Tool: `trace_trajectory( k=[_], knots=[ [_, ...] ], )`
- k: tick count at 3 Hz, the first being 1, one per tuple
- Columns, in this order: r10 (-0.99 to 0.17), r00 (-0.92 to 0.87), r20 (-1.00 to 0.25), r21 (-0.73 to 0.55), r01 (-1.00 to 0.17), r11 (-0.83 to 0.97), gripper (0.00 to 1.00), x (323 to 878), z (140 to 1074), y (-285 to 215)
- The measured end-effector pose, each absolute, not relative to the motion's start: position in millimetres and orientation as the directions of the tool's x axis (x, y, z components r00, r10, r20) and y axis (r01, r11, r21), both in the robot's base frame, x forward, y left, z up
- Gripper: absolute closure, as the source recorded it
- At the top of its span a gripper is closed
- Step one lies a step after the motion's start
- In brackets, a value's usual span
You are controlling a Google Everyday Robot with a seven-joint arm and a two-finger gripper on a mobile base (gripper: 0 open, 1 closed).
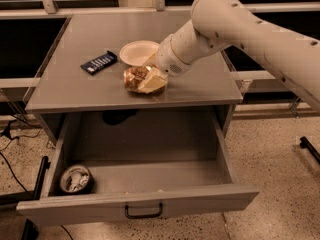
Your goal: Pick orange can from top drawer and place on counter
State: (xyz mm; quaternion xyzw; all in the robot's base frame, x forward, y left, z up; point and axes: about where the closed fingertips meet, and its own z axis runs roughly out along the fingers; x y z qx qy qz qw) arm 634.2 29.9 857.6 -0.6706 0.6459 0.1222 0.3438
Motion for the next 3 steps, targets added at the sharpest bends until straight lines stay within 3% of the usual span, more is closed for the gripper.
trace_trajectory(
  k=[1, 3],
  knots=[
    [-0.782, 0.136, -0.608, -0.303, -0.95, 0.071, 0.05, 634.2, 857.6, 29.9],
    [-0.782, 0.136, -0.608, -0.303, -0.95, 0.071, 0.0, 634.2, 857.5, 29.9]
  ],
)
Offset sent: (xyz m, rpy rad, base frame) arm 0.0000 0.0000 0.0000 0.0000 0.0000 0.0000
